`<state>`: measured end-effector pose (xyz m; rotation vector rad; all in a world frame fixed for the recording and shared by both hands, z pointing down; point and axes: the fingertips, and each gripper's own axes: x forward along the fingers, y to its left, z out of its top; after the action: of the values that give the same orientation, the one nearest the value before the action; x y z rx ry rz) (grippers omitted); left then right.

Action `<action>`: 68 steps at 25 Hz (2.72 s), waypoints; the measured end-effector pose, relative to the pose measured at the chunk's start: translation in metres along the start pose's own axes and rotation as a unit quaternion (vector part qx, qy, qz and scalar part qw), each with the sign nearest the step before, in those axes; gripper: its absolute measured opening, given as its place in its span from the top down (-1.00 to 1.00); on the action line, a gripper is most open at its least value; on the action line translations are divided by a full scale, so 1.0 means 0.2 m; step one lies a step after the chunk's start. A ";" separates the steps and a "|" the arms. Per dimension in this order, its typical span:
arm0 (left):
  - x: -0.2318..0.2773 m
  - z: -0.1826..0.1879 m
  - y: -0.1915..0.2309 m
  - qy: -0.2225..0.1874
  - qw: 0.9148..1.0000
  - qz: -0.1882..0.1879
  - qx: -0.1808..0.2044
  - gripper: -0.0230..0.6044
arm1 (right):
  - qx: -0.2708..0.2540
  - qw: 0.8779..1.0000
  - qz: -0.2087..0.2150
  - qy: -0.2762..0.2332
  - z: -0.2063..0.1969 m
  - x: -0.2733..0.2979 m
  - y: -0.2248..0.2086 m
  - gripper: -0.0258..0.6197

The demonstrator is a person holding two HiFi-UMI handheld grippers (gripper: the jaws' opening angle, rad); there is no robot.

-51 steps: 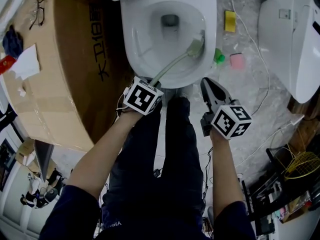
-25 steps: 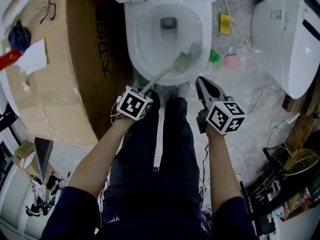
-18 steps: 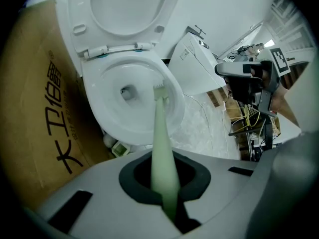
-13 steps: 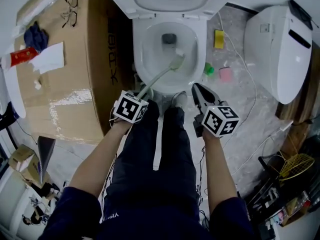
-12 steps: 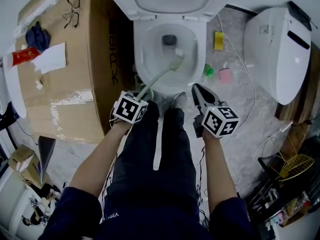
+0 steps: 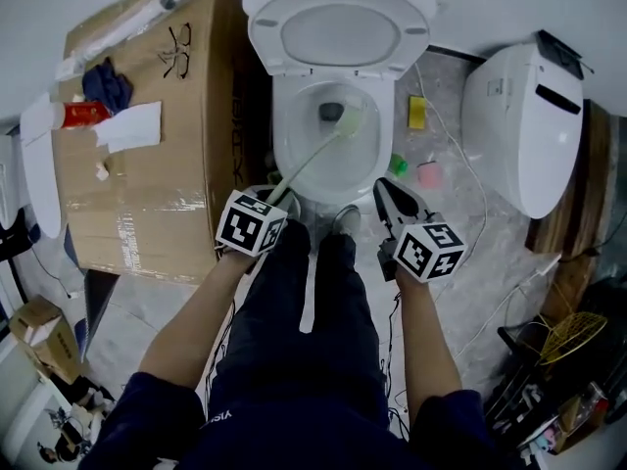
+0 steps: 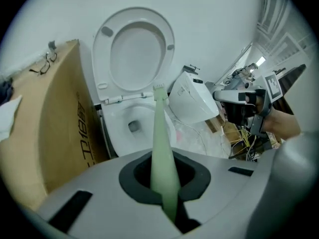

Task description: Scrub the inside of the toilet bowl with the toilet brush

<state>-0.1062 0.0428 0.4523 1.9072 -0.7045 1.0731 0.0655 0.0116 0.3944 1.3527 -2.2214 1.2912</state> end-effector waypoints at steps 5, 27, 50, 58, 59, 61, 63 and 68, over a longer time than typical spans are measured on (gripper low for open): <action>-0.18 0.16 -0.05 -0.042 0.999 -0.004 0.006 0.82 | -0.026 0.999 0.012 -0.020 0.17 -0.09 0.13 0.91; -1.06 0.69 -0.42 -0.223 0.971 -0.027 0.078 0.83 | -0.153 0.979 0.058 -0.122 0.79 -0.57 0.76 0.91; -1.60 0.78 -0.63 -0.316 0.942 -0.031 0.110 0.82 | -0.221 0.954 0.101 -0.174 1.01 -0.89 1.17 0.91; -1.70 0.80 -0.65 -0.335 0.935 -0.023 0.117 0.82 | -0.225 0.953 0.104 -0.175 1.00 -0.94 1.22 0.91; -1.71 0.80 -0.65 -0.337 0.934 -0.022 0.117 0.82 | -0.226 0.952 0.105 -0.175 1.00 -0.95 1.23 0.91; -1.73 0.81 -0.66 -0.341 0.933 -0.021 0.117 0.83 | -0.228 0.952 0.105 -0.175 1.01 -0.96 1.23 0.91; -1.74 0.81 -0.67 -0.343 0.932 -0.021 0.117 0.82 | -0.229 0.952 0.105 -0.175 1.01 -0.96 1.23 0.91; -1.74 0.80 -0.68 -0.343 0.932 -0.020 0.117 0.82 | -0.234 0.950 0.113 -0.175 1.02 -0.97 1.26 0.91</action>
<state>-0.1009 0.0013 0.0484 2.5223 -0.9362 0.4496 0.0149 0.0143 0.0207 1.2362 -2.7536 0.5324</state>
